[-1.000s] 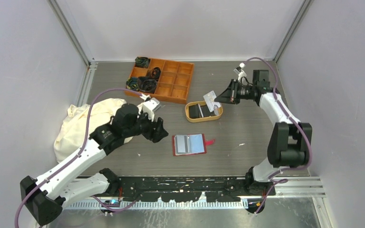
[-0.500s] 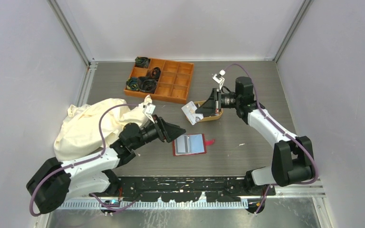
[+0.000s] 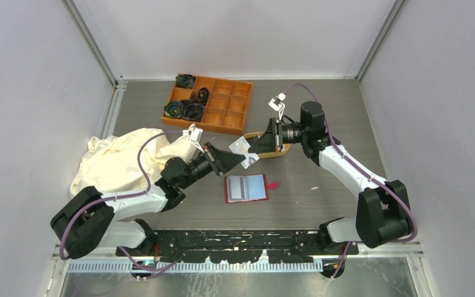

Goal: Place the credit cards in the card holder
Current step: Pick up the credit card from the storage box, then insert the credit card into the card holder.

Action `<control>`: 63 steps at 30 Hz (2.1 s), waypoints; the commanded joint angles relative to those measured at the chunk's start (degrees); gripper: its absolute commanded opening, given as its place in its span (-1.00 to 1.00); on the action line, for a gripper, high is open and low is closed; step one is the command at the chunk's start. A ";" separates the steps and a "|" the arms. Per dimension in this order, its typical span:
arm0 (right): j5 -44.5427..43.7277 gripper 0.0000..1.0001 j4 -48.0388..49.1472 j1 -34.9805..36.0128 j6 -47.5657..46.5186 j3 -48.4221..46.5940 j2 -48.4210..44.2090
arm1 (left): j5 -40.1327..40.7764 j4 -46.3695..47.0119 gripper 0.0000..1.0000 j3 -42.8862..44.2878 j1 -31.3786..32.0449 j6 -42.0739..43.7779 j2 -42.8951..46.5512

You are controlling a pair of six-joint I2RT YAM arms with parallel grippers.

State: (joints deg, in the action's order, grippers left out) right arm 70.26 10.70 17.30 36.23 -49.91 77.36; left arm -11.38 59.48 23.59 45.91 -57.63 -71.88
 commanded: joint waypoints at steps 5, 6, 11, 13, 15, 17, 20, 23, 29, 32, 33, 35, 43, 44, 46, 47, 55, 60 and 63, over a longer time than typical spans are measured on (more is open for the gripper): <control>1.06 -0.72 0.36 0.58 -2.96 -0.53 -1.68 | -2.30 8.73 -1.00 0.65 0.17 3.53 -1.57; 1.04 -0.63 -0.51 0.62 -4.13 -0.60 -1.80 | -3.08 8.17 -1.00 0.40 0.15 4.51 -1.30; 2.25 -0.35 -7.66 0.84 -13.12 -1.77 -2.21 | -12.96 -5.90 -1.00 2.29 -0.03 11.58 1.51; 3.62 -0.28 -11.89 1.37 -18.25 -2.21 -2.25 | -18.25 -13.53 -1.00 4.35 -0.03 14.83 2.18; 4.92 -0.23 -17.62 2.34 -25.12 -2.97 -2.36 | -21.77 -20.46 -1.00 6.26 -0.03 17.51 2.64; 6.05 -0.23 -24.85 3.44 -34.16 -4.14 -2.38 | -24.01 -24.99 -1.00 7.65 -0.02 19.63 2.82; 7.95 -0.28 -35.81 4.55 -47.13 -5.98 -2.22 | -25.16 -28.01 -1.00 8.42 0.01 21.40 3.14; 9.30 -0.36 -42.53 4.72 -54.50 -7.16 -1.91 | -26.14 -29.07 -1.00 9.14 -0.18 21.93 3.25; 9.15 -0.52 -46.08 4.75 -59.29 -7.88 -1.77 | -27.37 -29.61 -1.00 10.15 -0.55 21.88 2.39; 8.75 -0.69 -46.10 4.93 -59.37 -7.96 -1.45 | -27.44 -29.43 -1.00 10.27 -0.54 21.67 2.30; 8.49 -0.80 -46.16 5.09 -59.29 -8.05 -1.39 | -27.39 -29.48 -1.00 10.26 -0.55 21.68 2.40; 7.54 -0.98 -46.48 5.41 -58.70 -8.58 -1.14 | -26.73 -29.41 -1.00 10.08 -0.49 21.68 2.57; -0.76 -0.98 -45.66 5.26 -54.51 -8.29 0.74 | -7.38 -39.29 -0.06 3.38 -1.39 23.11 11.71; -2.54 -0.98 -45.37 5.09 -53.96 -8.28 1.43 | -4.40 -40.79 -0.01 1.83 -1.48 23.40 13.60; -5.47 -0.98 -43.17 4.90 -50.83 -7.95 3.19 | 0.71 -41.89 0.06 -1.39 -1.48 22.69 17.22; -7.23 -0.98 -41.62 4.77 -48.81 -7.55 4.03 | 2.48 -41.86 0.09 -2.89 -1.52 21.93 19.37; -18.91 -0.98 -28.37 3.69 -34.82 -2.24 9.83 | 8.82 -41.58 0.11 -7.09 -1.44 14.91 21.27; -20.68 -0.99 -27.19 2.81 -32.19 -1.46 12.66 | 9.78 -41.10 0.10 -5.18 -1.35 9.62 13.63; -20.21 -0.99 -25.96 2.55 -29.66 -1.05 14.03 | 8.73 -39.18 0.08 -3.71 -0.71 8.37 8.84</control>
State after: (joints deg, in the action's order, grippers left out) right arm 51.07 -19.81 20.32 1.98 -51.27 90.65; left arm -3.81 16.47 16.47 44.58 -45.58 -58.72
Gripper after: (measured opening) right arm 0.039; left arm 0.548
